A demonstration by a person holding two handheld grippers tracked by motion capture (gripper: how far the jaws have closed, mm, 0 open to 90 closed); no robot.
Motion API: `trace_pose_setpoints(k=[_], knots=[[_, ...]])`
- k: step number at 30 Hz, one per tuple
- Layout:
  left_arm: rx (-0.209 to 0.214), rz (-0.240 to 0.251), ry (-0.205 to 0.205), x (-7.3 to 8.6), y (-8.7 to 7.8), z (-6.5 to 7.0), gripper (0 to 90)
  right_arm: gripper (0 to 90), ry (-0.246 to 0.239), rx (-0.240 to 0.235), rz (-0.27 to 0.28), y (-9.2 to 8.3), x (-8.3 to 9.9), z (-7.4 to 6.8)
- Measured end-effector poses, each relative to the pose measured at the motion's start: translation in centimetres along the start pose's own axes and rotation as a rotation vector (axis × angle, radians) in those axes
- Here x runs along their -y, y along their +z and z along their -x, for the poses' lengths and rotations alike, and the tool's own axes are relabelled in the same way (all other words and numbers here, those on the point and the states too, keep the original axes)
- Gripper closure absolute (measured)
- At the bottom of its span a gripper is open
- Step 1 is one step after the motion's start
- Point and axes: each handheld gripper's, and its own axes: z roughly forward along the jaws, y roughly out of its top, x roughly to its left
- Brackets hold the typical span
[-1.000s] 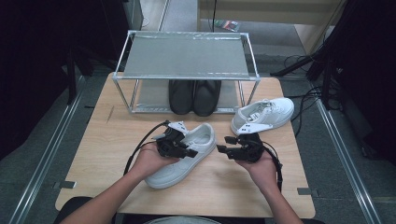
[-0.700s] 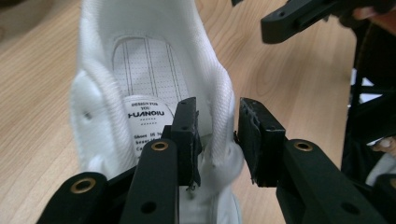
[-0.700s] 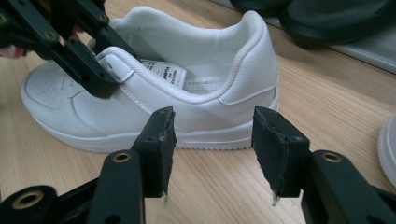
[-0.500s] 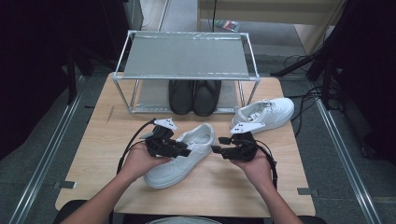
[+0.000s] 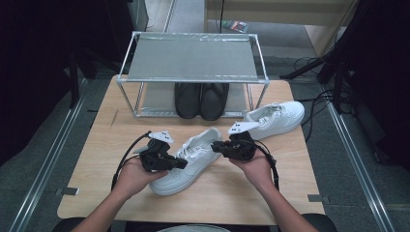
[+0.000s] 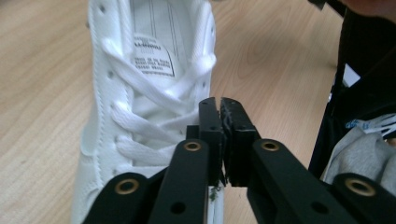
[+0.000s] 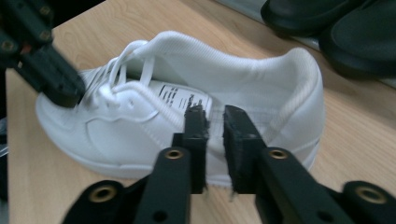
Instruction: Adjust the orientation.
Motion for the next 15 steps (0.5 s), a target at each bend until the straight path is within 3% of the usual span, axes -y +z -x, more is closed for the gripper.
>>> trace_pose_setpoints(k=[4, 7, 15], knots=[[0.007, -0.019, -0.006, 0.4, 0.7, 0.0, 90.0, 90.0, 0.010, -0.003, -0.013, 0.9, -0.6, 0.0], [-0.001, -0.018, -0.003, 0.5, 0.8, 0.0, 89.7, 90.0, -0.019, 0.012, -0.032, 1.6, -0.6, -0.3], [-0.003, -0.022, 0.007, 0.4, 0.9, -0.1, 90.0, 90.0, -0.013, 0.008, -0.042, 1.6, -0.6, -0.4]])
